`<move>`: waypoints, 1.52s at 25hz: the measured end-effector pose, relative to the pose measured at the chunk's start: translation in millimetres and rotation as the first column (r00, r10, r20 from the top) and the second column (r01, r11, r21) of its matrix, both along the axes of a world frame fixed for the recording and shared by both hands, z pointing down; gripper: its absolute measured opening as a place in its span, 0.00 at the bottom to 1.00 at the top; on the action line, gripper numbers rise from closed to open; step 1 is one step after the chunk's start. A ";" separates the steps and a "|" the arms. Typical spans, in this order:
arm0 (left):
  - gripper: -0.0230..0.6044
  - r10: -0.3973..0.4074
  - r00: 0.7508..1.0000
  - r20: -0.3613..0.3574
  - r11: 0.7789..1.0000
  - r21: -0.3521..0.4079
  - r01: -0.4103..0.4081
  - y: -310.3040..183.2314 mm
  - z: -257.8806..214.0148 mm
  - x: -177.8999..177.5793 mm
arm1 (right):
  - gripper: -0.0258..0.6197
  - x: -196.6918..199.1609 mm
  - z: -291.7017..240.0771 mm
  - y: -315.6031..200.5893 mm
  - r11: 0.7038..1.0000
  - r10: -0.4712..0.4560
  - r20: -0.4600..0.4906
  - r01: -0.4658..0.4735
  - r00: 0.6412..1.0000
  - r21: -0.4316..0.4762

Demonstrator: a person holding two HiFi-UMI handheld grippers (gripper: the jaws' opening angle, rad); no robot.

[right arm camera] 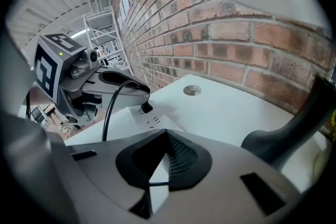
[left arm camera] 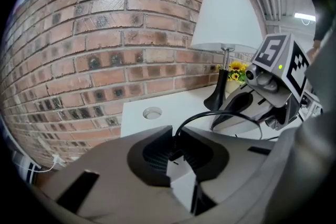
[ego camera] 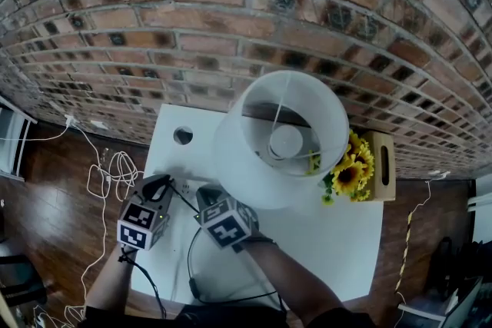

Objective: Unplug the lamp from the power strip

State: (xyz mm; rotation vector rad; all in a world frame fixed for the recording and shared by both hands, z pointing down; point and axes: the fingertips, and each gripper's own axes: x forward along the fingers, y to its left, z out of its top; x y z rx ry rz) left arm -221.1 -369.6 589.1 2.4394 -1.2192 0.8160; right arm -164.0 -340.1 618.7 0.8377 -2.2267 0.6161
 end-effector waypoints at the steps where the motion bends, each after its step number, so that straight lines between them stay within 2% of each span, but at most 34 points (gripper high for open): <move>1: 0.13 -0.006 1.000 -0.004 1.000 -0.002 0.006 -0.9 -0.1 0.0 | 0.04 0.3 -0.3 -1.2 1.000 0.000 0.002 0.000 1.000 0.000; 8: 0.12 -0.013 1.000 -0.001 0.999 -0.036 0.013 1.5 0.9 0.1 | 0.04 0.4 0.4 -0.3 1.000 0.009 -0.008 -0.009 1.000 -0.005; 17: 0.12 -0.012 1.000 0.016 1.000 -0.022 0.013 3.1 -1.1 1.3 | 0.04 0.5 1.1 1.0 1.000 0.007 -0.013 -0.007 1.000 -0.015; 24: 0.11 -0.062 0.998 -0.022 0.998 -0.028 0.062 8.7 -1.0 -4.9 | 0.04 -1.9 0.2 0.7 1.000 0.012 -0.008 -0.012 1.000 -0.019; 33: 0.11 -0.040 0.999 0.010 0.999 -0.021 0.040 10.8 -0.7 -4.0 | 0.04 1.2 2.0 -0.7 0.999 0.025 -0.009 -0.025 1.000 -0.048; 38: 0.11 -0.036 0.999 -0.001 0.999 -0.038 0.036 9.9 -0.7 -4.5 | 0.04 -1.7 0.9 -0.2 0.998 0.026 0.009 -0.025 1.000 -0.056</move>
